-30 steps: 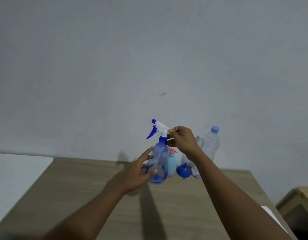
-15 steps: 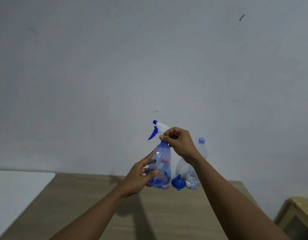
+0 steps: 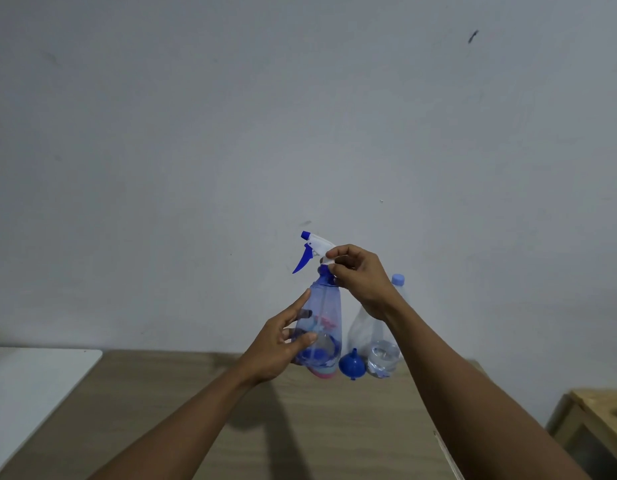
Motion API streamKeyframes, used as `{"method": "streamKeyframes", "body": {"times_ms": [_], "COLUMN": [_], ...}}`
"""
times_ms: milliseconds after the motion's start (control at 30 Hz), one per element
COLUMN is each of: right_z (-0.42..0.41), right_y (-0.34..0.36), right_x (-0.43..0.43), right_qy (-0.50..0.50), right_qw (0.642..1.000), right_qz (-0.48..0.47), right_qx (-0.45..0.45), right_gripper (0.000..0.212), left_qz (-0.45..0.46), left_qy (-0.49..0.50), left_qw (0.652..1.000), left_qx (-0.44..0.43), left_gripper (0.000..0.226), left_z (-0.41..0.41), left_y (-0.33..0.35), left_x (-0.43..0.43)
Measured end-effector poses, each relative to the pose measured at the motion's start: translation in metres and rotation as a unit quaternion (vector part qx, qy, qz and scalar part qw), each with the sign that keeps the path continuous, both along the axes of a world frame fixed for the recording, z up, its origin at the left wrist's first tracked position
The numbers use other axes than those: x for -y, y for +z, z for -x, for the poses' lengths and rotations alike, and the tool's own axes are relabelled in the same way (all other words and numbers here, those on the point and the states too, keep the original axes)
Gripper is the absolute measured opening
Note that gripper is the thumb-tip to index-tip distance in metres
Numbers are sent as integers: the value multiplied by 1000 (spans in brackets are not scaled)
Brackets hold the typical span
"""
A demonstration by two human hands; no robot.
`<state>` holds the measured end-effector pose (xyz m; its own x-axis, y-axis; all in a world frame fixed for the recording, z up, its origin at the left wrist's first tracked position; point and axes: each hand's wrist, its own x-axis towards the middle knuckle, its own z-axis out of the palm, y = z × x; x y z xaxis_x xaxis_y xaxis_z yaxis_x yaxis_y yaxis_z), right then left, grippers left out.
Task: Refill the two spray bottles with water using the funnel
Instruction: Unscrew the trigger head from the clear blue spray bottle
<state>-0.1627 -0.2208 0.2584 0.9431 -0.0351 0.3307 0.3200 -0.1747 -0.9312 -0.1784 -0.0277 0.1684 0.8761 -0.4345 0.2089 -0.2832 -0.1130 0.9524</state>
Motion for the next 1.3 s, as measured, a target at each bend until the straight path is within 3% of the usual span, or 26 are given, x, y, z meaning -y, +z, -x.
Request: {"method": "streamKeyframes", "body": {"times_ms": [467, 1300], "right_z": [-8, -32], "right_y": [1, -15], "right_x": [-3, -7], "right_qy": [-2, 1], "right_qw": [999, 1000], "right_qz": [-12, -26], "right_qx": [37, -8], "right_gripper": [19, 23], "left_qz": [-4, 13], "left_qy": [11, 25], "left_qw": [1000, 1000], "left_qx": [23, 3], "left_gripper": [71, 72], "left_z": [-11, -35], "left_y": [4, -28], "left_x": [4, 7]}}
